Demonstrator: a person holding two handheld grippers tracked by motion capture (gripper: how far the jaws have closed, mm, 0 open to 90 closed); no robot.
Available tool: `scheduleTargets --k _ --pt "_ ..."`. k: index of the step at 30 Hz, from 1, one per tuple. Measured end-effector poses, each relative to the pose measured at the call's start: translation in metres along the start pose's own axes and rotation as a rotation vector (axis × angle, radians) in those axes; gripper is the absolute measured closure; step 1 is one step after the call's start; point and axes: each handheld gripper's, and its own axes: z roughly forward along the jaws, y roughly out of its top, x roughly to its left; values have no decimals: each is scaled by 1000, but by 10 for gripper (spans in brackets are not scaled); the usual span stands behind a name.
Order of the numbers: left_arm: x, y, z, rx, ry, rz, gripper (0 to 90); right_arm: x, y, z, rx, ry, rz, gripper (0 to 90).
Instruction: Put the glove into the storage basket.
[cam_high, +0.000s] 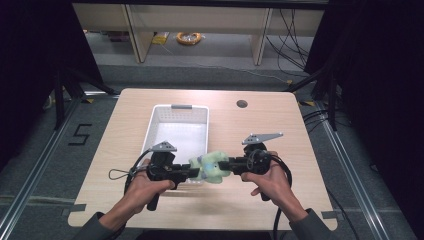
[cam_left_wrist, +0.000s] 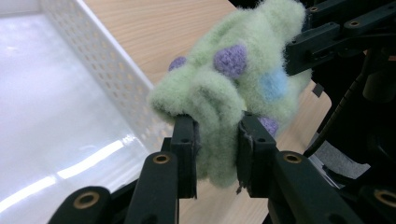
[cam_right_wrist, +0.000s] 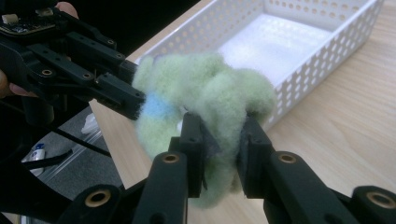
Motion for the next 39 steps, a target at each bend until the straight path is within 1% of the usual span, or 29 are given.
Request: scheduleTargets --k 1,3,4,6,7,8,9,10,11,12,14,16,17,18,19,20,22,23,24,25,26,27,29,31,34,36,37,38,39 --pt "2 2 -3 5 4 1 705 0 3 2 3 -8 -15 754" --pt "4 3 -5 1 12 0 705 1 6 4 8 -4 -11 754" --pt "11 6 -12 4 19 -4 705 4 15 11 10 0 -26 754" --pt "16 8 -16 2 27 -10 706 6 20 15 8 3 -28 754" --pt "19 9 -18 0 25 -15 706 7 23 18 13 6 -16 754" --pt "22 10 -21 -3 39 -16 705 5 26 22 6 9 -40 754" --pt "22 10 -21 -3 39 -16 706 7 29 25 11 13 -25 754" --pt "28 11 -25 8 45 -24 706 7 32 30 15 12 -29 754" --pt "33 12 -26 7 49 -33 705 9 34 32 22 13 -9 754" --pt "36 12 -27 9 53 -39 705 7 37 38 19 14 -29 754" --pt "44 11 -28 14 59 -54 705 8 41 45 29 15 -19 754" --pt "51 10 -29 22 69 -64 705 7 45 54 36 13 -24 754" --pt "55 9 -29 25 76 -72 705 6 47 58 37 10 -31 754" --pt "58 9 -28 29 81 -77 705 5 48 64 47 4 -26 754" --pt "62 8 -28 41 84 -79 705 6 49 67 59 9 1 754" --pt "64 7 -27 45 85 -84 705 4 50 72 62 7 -21 754" --pt "71 4 -25 59 96 -95 705 3 51 80 77 -6 -19 754" --pt "75 3 -23 63 98 -110 705 2 51 84 87 -7 -18 754" --pt "78 2 -23 68 99 -112 705 1 51 89 92 -13 -23 754" --pt "82 0 -21 78 100 -116 705 1 52 92 102 -9 -12 754" --pt "84 -1 -20 79 102 -124 705 -1 52 97 113 -17 -12 754" --pt "88 -1 -19 93 101 -127 705 -2 52 100 117 -22 -11 754" --pt "94 -3 -17 101 108 -137 704 -3 51 107 135 -23 1 754" --pt "99 -5 -15 112 112 -151 703 -6 50 114 143 -26 11 753" --pt "104 -7 -12 127 119 -156 700 -9 49 122 162 -31 25 753" --pt "106 -9 -10 139 120 -155 699 -10 48 128 173 -38 25 752" --pt "107 -10 -9 142 125 -162 699 -11 47 130 177 -36 27 751" --pt "108 -11 -8 153 124 -153 698 -11 46 132 183 -39 24 750" --pt "108 -11 -8 153 124 -153 697 -12 46 134 189 -42 10 750"
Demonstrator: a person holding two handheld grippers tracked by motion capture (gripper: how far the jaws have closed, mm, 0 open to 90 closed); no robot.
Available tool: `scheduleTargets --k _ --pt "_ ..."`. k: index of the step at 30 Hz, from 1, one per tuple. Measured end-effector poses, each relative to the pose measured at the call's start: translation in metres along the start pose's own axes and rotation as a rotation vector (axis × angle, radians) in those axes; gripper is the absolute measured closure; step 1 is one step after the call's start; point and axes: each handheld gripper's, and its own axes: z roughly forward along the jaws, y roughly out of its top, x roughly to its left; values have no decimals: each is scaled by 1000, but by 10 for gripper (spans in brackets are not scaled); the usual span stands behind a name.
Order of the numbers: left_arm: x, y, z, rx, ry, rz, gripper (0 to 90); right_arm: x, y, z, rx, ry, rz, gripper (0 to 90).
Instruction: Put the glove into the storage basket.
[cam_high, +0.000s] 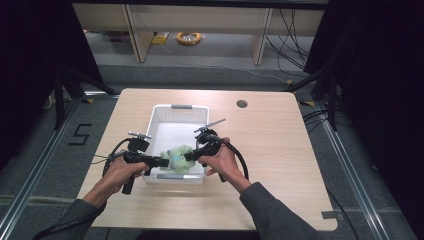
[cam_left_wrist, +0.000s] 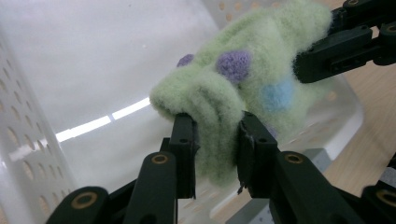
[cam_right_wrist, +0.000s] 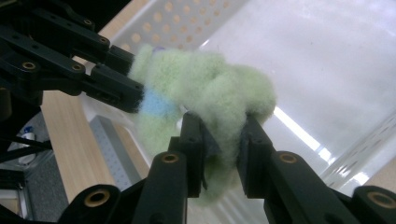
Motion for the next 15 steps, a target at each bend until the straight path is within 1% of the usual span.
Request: scheduleTargets --k 1,2,3,4,5,6,7,8,9,11,12,13,14,15 --pt "0 -1 2 12 27 3 695 1 0 2 22 -10 24 749" --pt "1 -1 3 19 25 12 694 0 0 3 23 -17 17 748" --pt "2 -1 4 29 26 14 693 0 0 5 30 -20 20 747" --pt "2 -1 6 31 41 15 692 1 0 7 38 -22 24 746" --pt "5 -1 5 56 38 40 690 1 1 9 54 -27 32 745" --pt "4 -1 7 47 37 23 689 1 1 11 61 -31 30 743" --pt "5 -1 8 56 44 22 689 1 0 12 69 -33 35 741" --pt "5 -1 8 72 56 41 688 0 0 14 64 -34 18 739" --pt "5 -1 9 67 65 44 686 1 0 16 75 -31 28 736" --pt "6 -1 9 88 74 60 681 1 0 18 82 -39 16 730" --pt "6 -1 10 88 82 60 677 2 0 19 91 -46 20 727" --pt "6 -1 10 88 82 60 674 2 0 21 92 -58 7 724" --pt "6 0 11 105 98 88 669 2 0 22 98 -58 7 721" --pt "5 0 12 108 105 87 662 1 0 23 101 -61 1 718"
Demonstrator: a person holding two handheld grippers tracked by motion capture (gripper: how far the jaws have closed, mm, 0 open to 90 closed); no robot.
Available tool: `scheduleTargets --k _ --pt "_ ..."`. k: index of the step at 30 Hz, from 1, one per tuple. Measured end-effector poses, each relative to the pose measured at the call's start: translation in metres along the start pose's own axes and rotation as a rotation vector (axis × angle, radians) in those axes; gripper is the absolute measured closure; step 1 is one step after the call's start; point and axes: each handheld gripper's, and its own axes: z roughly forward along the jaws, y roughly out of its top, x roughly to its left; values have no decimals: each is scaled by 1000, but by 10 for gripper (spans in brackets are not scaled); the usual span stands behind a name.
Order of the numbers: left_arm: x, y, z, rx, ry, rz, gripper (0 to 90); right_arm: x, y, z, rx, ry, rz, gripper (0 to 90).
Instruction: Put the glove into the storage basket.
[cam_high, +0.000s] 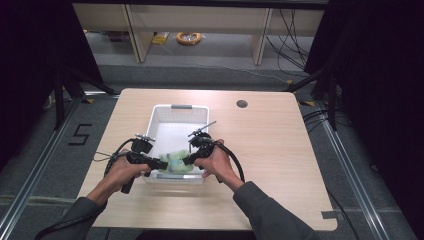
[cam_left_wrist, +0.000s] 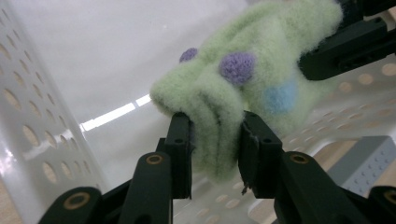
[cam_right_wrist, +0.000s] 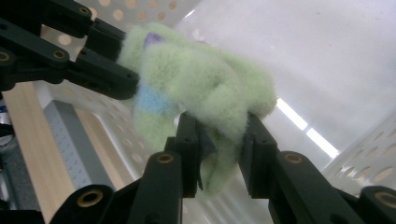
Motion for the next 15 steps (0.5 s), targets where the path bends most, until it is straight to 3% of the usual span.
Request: scheduleTargets --k 4,8,15 --pt "-1 1 3 22 23 27 629 2 0 4 36 -23 -20 698" --pt "0 3 4 24 52 28 556 3 1 7 63 -57 -28 657" --pt "-1 6 -2 -1 73 42 535 1 7 4 49 -104 -38 529"
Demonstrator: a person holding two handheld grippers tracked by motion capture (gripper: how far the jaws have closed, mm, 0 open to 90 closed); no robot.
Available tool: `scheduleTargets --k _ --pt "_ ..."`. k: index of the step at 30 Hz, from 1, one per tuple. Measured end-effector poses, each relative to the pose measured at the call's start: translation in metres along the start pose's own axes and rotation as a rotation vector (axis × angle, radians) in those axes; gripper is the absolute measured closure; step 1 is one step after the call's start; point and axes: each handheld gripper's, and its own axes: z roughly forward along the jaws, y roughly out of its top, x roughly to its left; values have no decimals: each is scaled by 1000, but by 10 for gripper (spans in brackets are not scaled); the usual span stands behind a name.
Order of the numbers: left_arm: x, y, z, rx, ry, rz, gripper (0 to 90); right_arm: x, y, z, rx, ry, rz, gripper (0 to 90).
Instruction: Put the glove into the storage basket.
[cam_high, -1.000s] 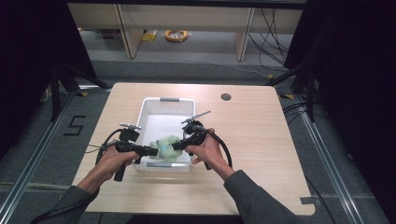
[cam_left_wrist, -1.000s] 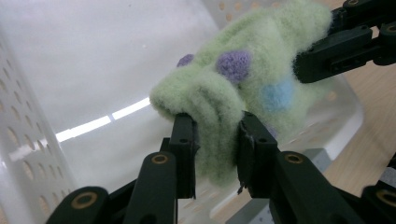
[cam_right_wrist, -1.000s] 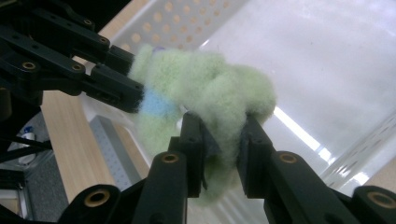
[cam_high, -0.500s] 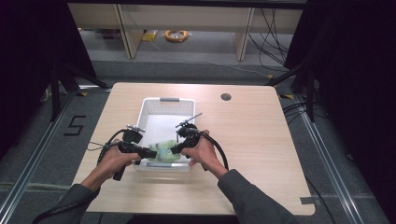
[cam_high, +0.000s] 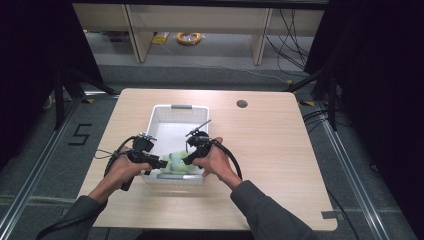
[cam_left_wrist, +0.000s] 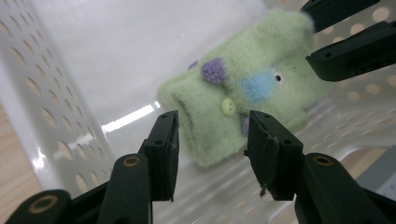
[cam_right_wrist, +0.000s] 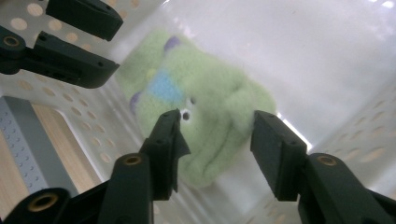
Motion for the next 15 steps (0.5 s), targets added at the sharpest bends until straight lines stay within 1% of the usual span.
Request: scheduleTargets --k 2,4,5,6,7,8,9,10,11,12,13,14,15 --pt "-1 1 -3 -21 6 -2 525 0 2 -6 -6 -7 -1 502" --pt "-2 1 -4 -46 12 1 514 -1 3 -12 -34 -5 4 494" --pt "-2 1 -5 -43 11 1 513 -1 4 -16 -41 1 -2 489" --pt "-3 1 -6 -48 8 -8 509 -2 3 -18 -51 -7 -10 482" --pt "-3 0 -6 -60 5 -10 502 -3 3 -21 -64 1 -20 478" --pt "-4 0 -7 -72 2 -17 490 -3 3 -24 -68 -1 -12 468" --pt "-4 0 -8 -72 -4 -17 480 -3 2 -27 -84 3 -17 463" --pt "-4 0 -8 -72 -4 -17 475 -2 1 -30 -82 11 -5 461" --pt "-7 0 -10 -101 0 -21 469 -3 0 -33 -103 16 -22 455" --pt "-9 1 -12 -99 0 -11 462 -2 -1 -36 -102 19 -13 452" --pt "-11 2 -14 -107 -4 -10 458 -2 -3 -41 -101 10 -12 452" --pt "-13 2 -14 -122 -7 -12 453 -3 -4 -43 -130 24 -58 451" --pt "-15 2 -17 -121 -14 -11 446 -3 -5 -45 -128 35 -62 450"
